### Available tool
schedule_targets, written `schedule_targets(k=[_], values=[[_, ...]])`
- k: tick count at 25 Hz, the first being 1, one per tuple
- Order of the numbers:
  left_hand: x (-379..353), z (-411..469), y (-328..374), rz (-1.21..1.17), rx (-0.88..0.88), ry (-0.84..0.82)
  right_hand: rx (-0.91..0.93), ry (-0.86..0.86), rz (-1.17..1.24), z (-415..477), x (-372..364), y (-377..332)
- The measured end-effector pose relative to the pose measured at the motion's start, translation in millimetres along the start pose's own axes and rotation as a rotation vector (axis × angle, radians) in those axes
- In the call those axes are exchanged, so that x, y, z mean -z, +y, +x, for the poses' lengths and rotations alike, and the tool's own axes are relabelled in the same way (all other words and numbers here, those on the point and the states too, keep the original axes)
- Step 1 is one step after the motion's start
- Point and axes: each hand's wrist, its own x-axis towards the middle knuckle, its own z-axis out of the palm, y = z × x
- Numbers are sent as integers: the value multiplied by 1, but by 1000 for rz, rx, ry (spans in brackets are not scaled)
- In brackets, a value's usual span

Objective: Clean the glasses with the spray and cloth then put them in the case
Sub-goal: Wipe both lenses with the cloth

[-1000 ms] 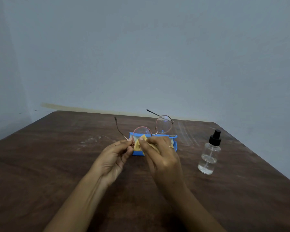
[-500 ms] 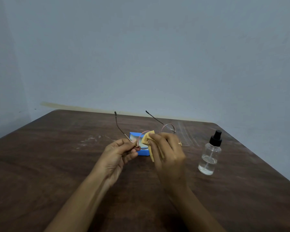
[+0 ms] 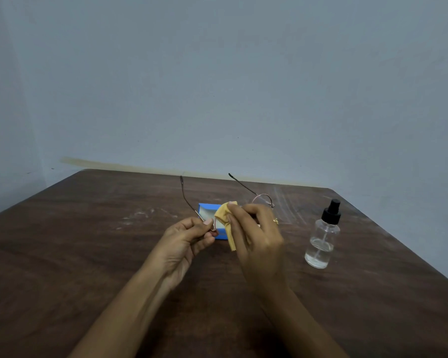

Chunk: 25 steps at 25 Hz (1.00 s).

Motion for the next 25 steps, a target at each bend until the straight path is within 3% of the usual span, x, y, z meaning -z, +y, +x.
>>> schedule_targets(k=[4,10,17,25], values=[[2,2,0,-69,20,-11,120,-70,21,-2,-1,-4],[1,2,-1,-114,60,0,-1,-8,-39,1,4,5],[3,4,0,-136,45,3,107,-104,12,-5,0,-3],[7,6,0,-138,74,11,-18,-73,-63,-8,4,4]])
